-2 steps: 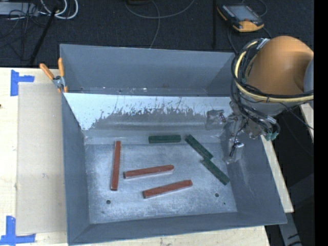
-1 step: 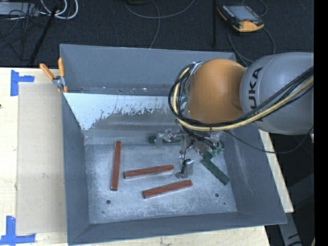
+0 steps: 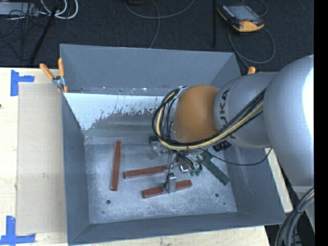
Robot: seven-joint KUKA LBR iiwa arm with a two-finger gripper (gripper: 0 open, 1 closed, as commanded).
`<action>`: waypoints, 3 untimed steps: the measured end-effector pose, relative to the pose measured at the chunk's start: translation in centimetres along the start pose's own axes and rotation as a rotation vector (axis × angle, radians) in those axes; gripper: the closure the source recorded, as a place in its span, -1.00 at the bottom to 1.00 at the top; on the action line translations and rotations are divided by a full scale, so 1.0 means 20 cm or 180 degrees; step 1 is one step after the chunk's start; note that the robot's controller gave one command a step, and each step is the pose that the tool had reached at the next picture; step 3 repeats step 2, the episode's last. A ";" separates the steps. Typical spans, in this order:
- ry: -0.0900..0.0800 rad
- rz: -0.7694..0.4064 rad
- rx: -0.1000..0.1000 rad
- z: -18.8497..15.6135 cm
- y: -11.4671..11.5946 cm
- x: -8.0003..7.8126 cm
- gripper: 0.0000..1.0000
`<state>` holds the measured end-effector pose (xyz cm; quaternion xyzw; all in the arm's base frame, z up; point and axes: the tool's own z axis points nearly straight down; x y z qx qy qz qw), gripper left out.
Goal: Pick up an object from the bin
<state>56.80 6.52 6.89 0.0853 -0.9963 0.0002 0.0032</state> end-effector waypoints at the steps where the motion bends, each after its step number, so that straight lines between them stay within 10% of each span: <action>1: -0.0026 -0.0006 0.0000 -0.01 0.00 -0.01 1.00; 2: -0.0055 -0.0153 0.0002 -1.12 0.06 -0.07 1.00; 3: -0.0055 -0.0153 0.0002 -1.12 0.06 -0.07 1.00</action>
Offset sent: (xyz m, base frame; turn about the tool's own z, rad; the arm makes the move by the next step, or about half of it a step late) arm 0.0000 0.0000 0.0000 0.0000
